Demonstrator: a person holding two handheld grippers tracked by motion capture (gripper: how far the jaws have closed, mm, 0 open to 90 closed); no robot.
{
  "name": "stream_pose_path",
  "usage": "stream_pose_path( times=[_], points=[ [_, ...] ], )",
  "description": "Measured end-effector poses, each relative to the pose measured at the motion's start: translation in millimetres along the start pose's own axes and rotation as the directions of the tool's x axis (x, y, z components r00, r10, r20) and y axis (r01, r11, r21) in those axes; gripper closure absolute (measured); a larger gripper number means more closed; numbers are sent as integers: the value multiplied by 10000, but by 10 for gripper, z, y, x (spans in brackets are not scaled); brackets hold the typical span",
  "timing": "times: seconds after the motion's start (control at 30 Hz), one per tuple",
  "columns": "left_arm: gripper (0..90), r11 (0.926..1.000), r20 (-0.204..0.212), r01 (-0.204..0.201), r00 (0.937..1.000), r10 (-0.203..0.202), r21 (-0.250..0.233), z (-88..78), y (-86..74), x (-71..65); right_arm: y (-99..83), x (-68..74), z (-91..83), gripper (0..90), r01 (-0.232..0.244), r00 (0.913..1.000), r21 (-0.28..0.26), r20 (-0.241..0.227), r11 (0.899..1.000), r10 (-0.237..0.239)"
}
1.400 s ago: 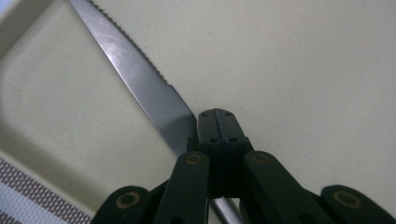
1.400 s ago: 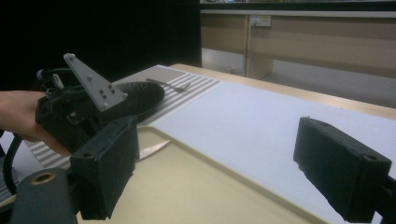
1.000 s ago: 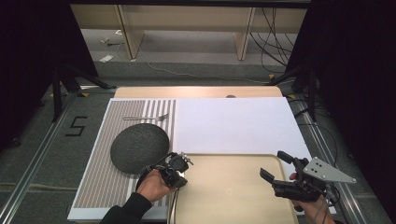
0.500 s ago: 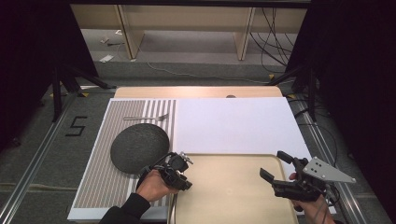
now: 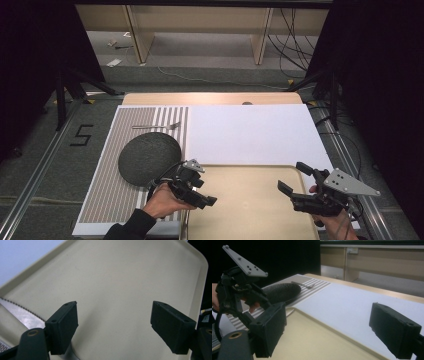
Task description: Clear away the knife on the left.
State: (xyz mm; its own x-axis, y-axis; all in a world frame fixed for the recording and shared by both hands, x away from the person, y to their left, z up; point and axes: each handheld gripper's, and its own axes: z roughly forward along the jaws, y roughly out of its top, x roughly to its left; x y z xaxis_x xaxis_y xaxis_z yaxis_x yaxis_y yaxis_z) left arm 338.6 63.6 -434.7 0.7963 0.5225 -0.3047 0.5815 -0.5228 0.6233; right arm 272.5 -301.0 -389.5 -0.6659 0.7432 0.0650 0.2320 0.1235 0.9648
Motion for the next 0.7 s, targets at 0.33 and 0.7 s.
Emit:
stream_pose_path(
  times=[0.33, 0.7],
  points=[
    [197, 9960, -103, -8, 9999, -1, -895, -109, 11, 20, 0, 1, 0, 152, -6, 10000, 3, -16, 10000, 6],
    [187, 9756, -237, -159, 9997, 110, -2191, -295, -22, 40, 0, 2, -4, 152, -29, 10000, 0, -19, 10000, 29]
  ],
)
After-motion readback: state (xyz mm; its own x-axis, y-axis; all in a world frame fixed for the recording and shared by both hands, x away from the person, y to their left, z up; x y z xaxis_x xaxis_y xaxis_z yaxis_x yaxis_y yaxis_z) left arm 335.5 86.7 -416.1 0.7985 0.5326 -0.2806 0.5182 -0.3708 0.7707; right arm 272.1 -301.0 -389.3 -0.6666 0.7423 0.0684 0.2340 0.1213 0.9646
